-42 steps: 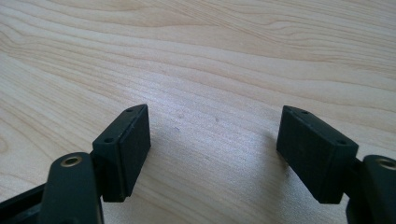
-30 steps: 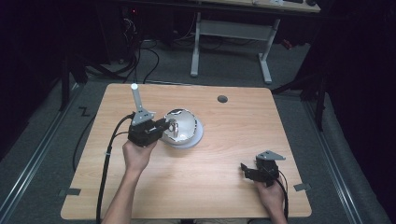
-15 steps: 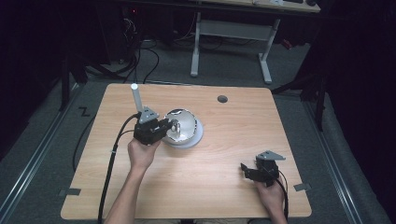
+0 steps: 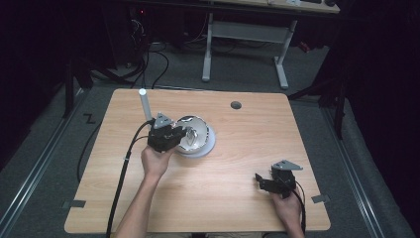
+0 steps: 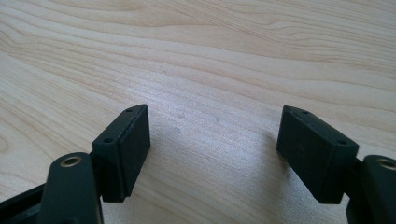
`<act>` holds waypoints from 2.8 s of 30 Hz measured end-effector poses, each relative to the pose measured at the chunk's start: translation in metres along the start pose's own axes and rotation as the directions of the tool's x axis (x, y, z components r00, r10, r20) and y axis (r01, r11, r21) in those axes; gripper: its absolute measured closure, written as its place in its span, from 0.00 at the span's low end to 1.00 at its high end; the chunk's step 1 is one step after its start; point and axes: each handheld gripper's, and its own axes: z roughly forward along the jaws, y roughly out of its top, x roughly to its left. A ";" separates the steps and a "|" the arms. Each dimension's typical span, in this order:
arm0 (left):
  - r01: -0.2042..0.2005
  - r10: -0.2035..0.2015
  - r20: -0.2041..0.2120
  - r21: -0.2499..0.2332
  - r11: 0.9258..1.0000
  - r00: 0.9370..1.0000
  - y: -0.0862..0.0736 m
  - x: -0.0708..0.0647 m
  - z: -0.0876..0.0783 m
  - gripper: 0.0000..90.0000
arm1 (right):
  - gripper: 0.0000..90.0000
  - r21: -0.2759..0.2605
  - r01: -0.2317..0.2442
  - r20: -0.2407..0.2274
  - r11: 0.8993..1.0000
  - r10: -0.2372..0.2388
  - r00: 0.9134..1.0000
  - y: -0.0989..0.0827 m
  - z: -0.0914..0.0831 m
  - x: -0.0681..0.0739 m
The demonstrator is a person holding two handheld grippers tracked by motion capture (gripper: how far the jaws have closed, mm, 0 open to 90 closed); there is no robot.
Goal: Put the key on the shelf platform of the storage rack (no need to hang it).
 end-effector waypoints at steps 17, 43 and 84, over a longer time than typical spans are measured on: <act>-0.024 0.024 -0.053 0.003 1.000 0.998 -0.008 0.009 0.027 0.83 | 0.29 0.000 0.001 -0.001 1.000 -0.001 1.000 0.000 0.000 0.000; -0.044 0.043 -0.081 -0.015 0.999 0.996 -0.003 0.018 0.016 0.55 | 0.29 0.001 0.001 -0.003 1.000 -0.001 1.000 0.000 0.000 0.000; 0.011 -0.015 -0.071 -0.058 0.998 0.997 0.030 0.030 -0.036 0.48 | 0.29 0.001 0.001 -0.002 1.000 -0.001 1.000 0.000 0.000 0.000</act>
